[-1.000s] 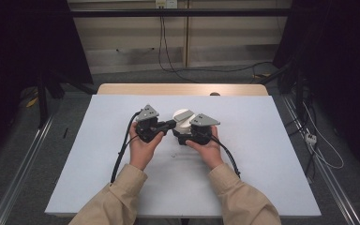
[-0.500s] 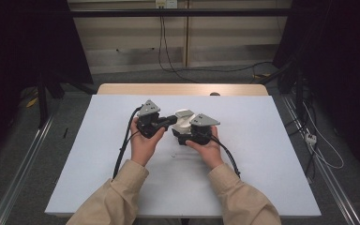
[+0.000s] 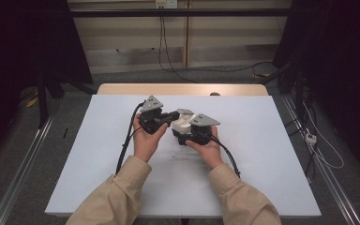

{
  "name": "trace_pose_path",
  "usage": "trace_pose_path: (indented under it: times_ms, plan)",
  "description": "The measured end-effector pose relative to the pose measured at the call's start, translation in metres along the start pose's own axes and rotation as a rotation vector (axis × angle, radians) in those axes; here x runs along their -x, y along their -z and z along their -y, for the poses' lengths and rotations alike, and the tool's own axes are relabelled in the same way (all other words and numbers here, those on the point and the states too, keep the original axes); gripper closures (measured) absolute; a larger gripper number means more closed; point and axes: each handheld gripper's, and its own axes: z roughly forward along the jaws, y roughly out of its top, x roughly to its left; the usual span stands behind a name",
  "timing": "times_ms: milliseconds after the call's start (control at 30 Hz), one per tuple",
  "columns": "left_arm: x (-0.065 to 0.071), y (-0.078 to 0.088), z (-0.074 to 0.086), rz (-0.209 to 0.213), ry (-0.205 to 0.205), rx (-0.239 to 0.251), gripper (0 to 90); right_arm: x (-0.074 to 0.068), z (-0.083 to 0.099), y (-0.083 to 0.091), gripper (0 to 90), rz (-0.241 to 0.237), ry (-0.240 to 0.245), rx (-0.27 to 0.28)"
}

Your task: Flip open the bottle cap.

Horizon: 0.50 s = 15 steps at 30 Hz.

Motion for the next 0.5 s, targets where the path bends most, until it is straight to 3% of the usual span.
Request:
trace_pose_path:
  times_ms: [500]
  plan:
    - [0.002, -0.009, -0.012, 0.0, -0.012, -0.004, 90.0, 0.0, 0.0, 0.0, 18.4, 0.001, 0.002, -0.001]
